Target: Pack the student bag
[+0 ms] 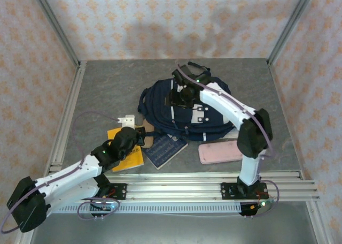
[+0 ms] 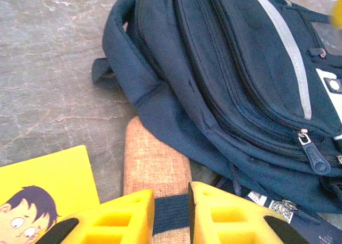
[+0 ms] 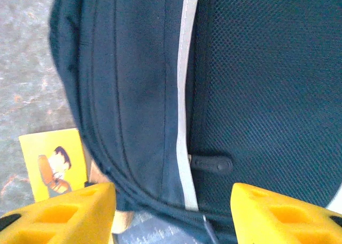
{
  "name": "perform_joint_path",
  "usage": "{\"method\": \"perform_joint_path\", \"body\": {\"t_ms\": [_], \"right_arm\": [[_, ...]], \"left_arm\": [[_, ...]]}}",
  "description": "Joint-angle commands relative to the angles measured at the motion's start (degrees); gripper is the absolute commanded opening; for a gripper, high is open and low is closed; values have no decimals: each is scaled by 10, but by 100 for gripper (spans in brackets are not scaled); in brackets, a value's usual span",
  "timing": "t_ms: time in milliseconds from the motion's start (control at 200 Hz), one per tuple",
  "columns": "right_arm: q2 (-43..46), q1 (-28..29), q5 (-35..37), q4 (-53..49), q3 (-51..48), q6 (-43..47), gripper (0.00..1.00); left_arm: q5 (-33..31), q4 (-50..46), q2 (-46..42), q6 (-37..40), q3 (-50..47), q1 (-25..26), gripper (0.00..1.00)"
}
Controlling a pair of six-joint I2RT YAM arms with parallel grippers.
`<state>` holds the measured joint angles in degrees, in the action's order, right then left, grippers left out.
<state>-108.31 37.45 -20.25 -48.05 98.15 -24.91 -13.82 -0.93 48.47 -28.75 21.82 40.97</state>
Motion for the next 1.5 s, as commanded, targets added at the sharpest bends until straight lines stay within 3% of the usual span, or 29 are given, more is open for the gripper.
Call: {"method": "perform_joint_path", "body": {"t_ms": [0,125,145,185,200,210,325,480,565,716,776,821,901,1016,1131,1311,1496], "right_arm": [[-54,12,-1,-9,63,1,59],[-122,23,42,-59,136,16,65],[-132,25,55,-70,148,18,75],[-148,30,83,-87,166,23,78],[-153,33,92,-94,173,25,93],[-157,34,97,-97,176,26,96],[-188,48,142,-126,204,29,99],[-199,54,161,-119,192,20,86],[-203,57,169,-115,188,16,72],[-182,57,165,-108,185,22,27],[-166,57,161,-103,184,30,15],[-151,57,156,-100,186,39,8],[-122,56,145,-99,188,58,0],[-80,49,126,-100,188,75,0],[-48,34,97,-115,190,76,0],[-7,13,35,-116,175,75,0],[28,1,-6,-110,160,78,0]], "left_arm": [[-33,-42,-11,-8,-15,-2,24],[-31,-41,-12,-9,-17,-2,24],[-31,-40,-12,-10,-17,-2,24],[-28,-38,-13,-10,-18,-2,24],[-28,-37,-14,-10,-19,-2,24],[-28,-36,-14,-10,-19,-2,24],[-28,-32,-16,-10,-23,-2,25],[-36,-28,-19,-12,-25,-2,25],[-41,-27,-19,-13,-24,-2,25],[-34,-26,-18,-6,-19,-2,25],[-19,-22,-15,3,-15,-2,26],[-3,-16,-10,12,-10,-2,31],[19,-15,6,22,5,-1,48],[41,-18,25,37,28,5,62],[47,-23,43,58,53,23,67],[55,-18,83,94,91,52,67],[63,20,118,137,105,63,58]]}}
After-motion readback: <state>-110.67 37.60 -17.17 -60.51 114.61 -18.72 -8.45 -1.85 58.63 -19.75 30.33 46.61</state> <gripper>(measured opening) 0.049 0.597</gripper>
